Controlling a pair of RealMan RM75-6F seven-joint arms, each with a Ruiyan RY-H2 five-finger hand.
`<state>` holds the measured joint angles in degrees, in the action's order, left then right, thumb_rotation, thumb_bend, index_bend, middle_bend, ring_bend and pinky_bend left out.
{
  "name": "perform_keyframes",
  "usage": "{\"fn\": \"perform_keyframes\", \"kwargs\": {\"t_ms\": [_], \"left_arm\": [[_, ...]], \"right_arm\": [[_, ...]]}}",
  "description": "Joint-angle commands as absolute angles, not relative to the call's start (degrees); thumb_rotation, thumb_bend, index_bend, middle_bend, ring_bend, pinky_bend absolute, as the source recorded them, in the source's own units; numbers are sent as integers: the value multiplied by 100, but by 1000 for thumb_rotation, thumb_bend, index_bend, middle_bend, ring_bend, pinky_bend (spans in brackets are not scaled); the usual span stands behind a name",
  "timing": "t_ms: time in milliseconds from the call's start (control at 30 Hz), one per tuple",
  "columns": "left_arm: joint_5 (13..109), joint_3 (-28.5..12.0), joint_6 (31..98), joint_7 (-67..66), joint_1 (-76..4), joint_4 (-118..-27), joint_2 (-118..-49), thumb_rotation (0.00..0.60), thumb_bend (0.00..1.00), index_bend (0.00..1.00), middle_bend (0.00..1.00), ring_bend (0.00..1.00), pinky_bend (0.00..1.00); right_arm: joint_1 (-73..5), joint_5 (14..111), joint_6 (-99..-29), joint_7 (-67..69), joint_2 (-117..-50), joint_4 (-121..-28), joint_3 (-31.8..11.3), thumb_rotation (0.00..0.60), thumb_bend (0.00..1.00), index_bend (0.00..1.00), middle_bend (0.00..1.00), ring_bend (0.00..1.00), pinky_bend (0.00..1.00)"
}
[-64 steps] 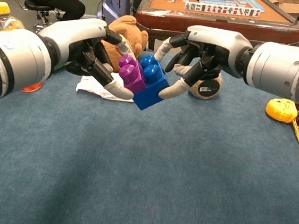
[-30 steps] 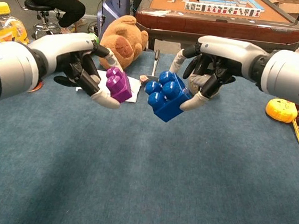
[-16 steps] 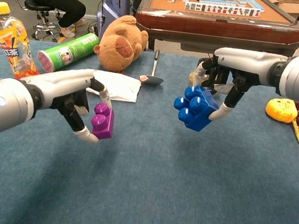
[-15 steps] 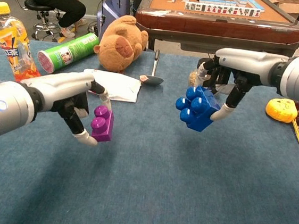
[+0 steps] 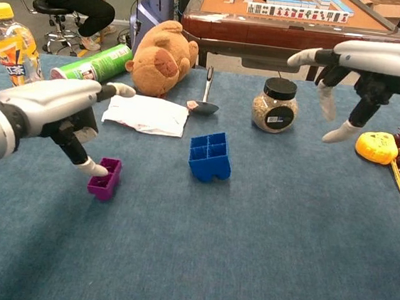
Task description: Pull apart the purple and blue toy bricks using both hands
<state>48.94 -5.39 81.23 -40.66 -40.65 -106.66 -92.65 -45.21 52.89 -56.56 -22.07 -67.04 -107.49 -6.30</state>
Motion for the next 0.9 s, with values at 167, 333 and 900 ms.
{"fn": "perform_keyframes", "kwargs": {"t_ms": [167,333,900], "left_arm": [[5682,-301,8434,-3089,-3377,-10856,-8269,600,11,184,397,442,758],[6052,-67,8527,-2337,-2856,-10779,-7491,600,10,196,263,348,639],[7143,475,9443,-756,-1131,-9366,-6775,600,10,196,250,311,558]], "right_arm": [[-3782,6297,-6151,-1507,-5780,-10856,-398,600,0,22,265,197,236],[-3189,6935,-6586,-921,-5495,-10621,-157,600,0,37,260,194,234],[-1376,7594,-7992,-4,-5201,-9951,394,600,0,67,260,194,234]]}}
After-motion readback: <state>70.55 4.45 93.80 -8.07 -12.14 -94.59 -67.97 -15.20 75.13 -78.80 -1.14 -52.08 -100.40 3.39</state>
